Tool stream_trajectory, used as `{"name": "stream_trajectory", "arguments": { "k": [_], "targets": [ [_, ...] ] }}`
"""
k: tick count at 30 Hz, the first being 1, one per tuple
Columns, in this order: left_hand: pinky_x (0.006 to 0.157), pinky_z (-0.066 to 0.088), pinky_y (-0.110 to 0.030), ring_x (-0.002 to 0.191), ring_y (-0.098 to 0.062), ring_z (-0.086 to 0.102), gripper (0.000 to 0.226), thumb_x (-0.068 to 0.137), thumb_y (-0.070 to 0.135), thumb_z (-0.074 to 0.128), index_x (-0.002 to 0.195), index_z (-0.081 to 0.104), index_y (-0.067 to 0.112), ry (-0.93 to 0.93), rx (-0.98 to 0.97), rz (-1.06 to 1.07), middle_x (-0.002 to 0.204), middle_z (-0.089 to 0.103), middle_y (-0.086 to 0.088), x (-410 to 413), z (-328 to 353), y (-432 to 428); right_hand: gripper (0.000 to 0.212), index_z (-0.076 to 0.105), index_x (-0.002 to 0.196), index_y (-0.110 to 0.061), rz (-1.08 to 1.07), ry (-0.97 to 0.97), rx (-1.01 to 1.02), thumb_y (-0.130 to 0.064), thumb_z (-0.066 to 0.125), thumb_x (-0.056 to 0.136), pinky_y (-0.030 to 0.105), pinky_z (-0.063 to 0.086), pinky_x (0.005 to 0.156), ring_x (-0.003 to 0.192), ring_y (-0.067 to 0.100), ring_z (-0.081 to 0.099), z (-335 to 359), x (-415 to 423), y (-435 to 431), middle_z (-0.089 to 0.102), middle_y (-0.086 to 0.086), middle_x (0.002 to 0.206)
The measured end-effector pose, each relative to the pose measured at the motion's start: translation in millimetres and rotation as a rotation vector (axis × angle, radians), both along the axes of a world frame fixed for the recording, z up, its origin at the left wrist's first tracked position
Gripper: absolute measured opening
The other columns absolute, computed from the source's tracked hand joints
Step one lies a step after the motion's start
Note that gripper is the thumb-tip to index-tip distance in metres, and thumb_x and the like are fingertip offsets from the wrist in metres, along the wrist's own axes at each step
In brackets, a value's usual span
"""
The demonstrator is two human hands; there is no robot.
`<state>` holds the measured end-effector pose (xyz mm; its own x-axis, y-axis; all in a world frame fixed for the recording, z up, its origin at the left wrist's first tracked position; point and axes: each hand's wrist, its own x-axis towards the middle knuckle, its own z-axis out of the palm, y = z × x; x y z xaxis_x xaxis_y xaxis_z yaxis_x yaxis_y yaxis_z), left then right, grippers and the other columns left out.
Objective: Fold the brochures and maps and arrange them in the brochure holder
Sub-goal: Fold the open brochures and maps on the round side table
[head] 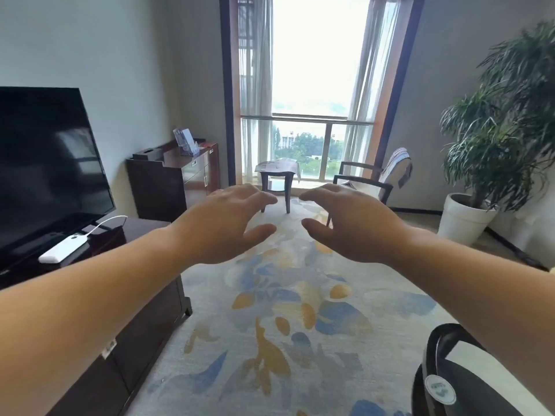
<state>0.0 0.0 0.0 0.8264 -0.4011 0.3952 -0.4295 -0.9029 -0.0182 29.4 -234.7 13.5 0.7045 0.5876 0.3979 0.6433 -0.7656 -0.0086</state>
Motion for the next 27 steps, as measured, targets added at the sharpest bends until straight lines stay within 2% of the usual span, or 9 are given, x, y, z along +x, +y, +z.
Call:
{"name": "stream_trajectory", "arguments": {
  "k": [2,8,12,19,24,27],
  "targets": [
    [0.105,0.037,-0.034,0.129,-0.015,0.047,0.066,0.088,0.066,0.029,0.143,0.04,0.032,0.011,-0.046,0.003,0.144,0.047,0.007,27.2,5.1,16.4,0.049,0.047,0.141,-0.031,-0.02,-0.001,0.016,-0.05,0.049,0.096,0.026,0.039,0.088,0.121,0.017,0.056,3.4,26.5,15.2,0.055,-0.005,0.141],
    [0.097,0.039,-0.033,0.118,-0.016,0.054,0.059,0.092,0.063,0.034,0.142,0.04,0.032,0.008,-0.049,-0.037,0.141,0.049,0.005,118.3,6.8,52.3,0.047,0.052,0.137,-0.03,-0.061,-0.007,0.068,-0.05,0.05,0.095,0.028,0.043,0.085,0.113,0.015,0.06,9.1,106.3,57.2,0.058,-0.006,0.135],
    [0.103,0.04,-0.036,0.126,-0.019,0.051,0.056,0.094,0.062,0.037,0.142,0.039,0.033,0.029,-0.044,-0.046,0.145,0.047,0.005,181.9,1.1,64.4,0.046,0.052,0.136,-0.031,-0.076,0.002,0.041,-0.052,0.047,0.095,0.029,0.045,0.087,0.112,0.013,0.059,2.4,164.5,66.9,0.059,-0.008,0.131],
    [0.104,0.044,-0.039,0.128,-0.019,0.051,0.053,0.093,0.062,0.04,0.14,0.038,0.038,0.094,-0.11,-0.024,0.148,0.043,0.008,318.1,-14.8,52.2,0.044,0.054,0.133,-0.033,-0.093,0.011,0.065,-0.053,0.046,0.095,0.029,0.045,0.085,0.116,0.015,0.058,-15.3,294.0,51.8,0.059,-0.011,0.13],
    [0.099,0.043,-0.031,0.117,-0.014,0.057,0.055,0.092,0.062,0.039,0.14,0.041,0.036,0.106,-0.096,-0.018,0.146,0.045,0.008,429.4,-12.6,25.2,0.043,0.054,0.133,-0.032,-0.068,0.041,0.107,-0.05,0.047,0.095,0.028,0.043,0.081,0.11,0.014,0.059,-18.9,408.3,31.4,0.059,-0.009,0.131],
    [0.095,0.041,-0.028,0.117,-0.013,0.055,0.055,0.092,0.061,0.041,0.14,0.041,0.035,0.123,-0.131,0.01,0.143,0.047,0.008,490.9,-10.9,15.8,0.044,0.053,0.135,-0.033,-0.055,0.053,0.107,-0.05,0.048,0.096,0.025,0.038,0.083,0.117,0.014,0.057,-13.3,474.7,23.1,0.056,-0.01,0.136]
  ]
}}
